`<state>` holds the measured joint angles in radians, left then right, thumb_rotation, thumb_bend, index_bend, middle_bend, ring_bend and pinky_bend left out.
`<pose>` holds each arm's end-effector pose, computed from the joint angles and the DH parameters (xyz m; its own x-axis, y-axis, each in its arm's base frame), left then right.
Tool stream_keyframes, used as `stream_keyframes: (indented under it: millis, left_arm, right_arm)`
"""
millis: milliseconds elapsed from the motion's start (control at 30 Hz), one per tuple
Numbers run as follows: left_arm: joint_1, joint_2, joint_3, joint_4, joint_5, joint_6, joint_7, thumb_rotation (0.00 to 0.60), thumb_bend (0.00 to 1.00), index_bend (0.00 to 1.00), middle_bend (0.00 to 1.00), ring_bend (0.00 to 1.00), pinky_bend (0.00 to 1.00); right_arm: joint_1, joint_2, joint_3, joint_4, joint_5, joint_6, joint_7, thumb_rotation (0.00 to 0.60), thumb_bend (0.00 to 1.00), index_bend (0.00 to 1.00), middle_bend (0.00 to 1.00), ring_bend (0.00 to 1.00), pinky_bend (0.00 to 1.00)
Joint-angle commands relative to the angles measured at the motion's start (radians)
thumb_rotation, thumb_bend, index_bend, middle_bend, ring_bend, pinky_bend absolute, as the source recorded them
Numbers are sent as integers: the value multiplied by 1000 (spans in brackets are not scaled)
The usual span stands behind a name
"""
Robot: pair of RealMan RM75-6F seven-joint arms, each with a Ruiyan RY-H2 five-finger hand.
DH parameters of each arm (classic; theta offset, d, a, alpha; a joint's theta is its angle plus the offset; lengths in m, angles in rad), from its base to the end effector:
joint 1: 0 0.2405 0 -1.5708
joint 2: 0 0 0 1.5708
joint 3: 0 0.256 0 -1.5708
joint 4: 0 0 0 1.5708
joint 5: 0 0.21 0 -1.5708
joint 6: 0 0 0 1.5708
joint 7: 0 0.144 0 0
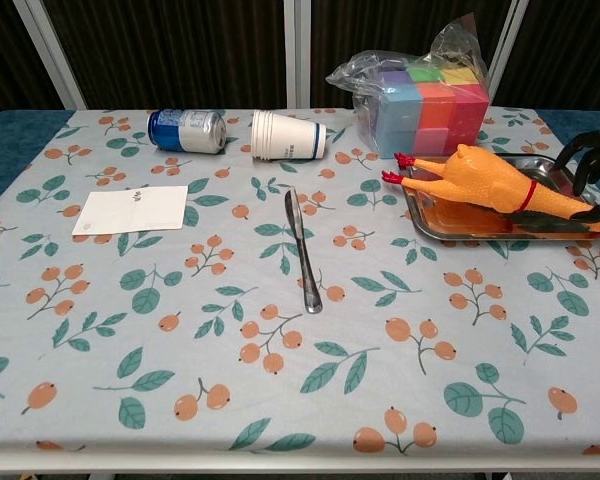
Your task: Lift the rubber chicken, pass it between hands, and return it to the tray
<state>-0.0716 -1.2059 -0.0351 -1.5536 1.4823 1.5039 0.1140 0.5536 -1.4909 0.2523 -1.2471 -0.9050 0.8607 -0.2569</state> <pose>-0.3193 0.1740 0.1376 0.4718 0.0077 0.8817 0.8814 0.0218 -0.4718 -0.2906 -0.3556 0.0377 0.3393 -0.3117 0.8876 -0.9174 0.0989 0.3854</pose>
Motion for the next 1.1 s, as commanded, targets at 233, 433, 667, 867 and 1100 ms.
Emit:
stream_keyframes:
  millis: [233, 433, 667, 867, 1100]
  left_arm:
    - [-5, -1, -2, 2, -5, -12, -3, 600, 32, 199, 184, 120, 165]
    - [-5, -2, -3, 4, -10, -16, -7, 600, 32, 200, 184, 120, 165]
    - [-3, -1, -1, 7, -9, -16, -15, 600, 32, 200, 184, 120, 165]
    - [-8, 4, -1, 7, -4, -22, -26, 600, 32, 200, 184, 120, 165]
    - [-31, 25, -15, 9, 22, -25, -71, 600, 32, 201, 184, 120, 165]
  right_arm:
    - [44, -61, 5, 81, 55, -16, -35, 600, 101, 391, 442, 313, 404]
    - [68, -92, 5, 117, 72, -32, -44, 600, 145, 452, 443, 344, 418]
    - [91, -140, 7, 170, 77, -18, -59, 600, 269, 544, 504, 428, 494]
    - [96, -161, 4, 210, 33, 8, -40, 600, 477, 677, 613, 591, 754]
    - [68, -61, -31, 135, -200, 98, 116, 600, 600, 807, 682, 671, 865]
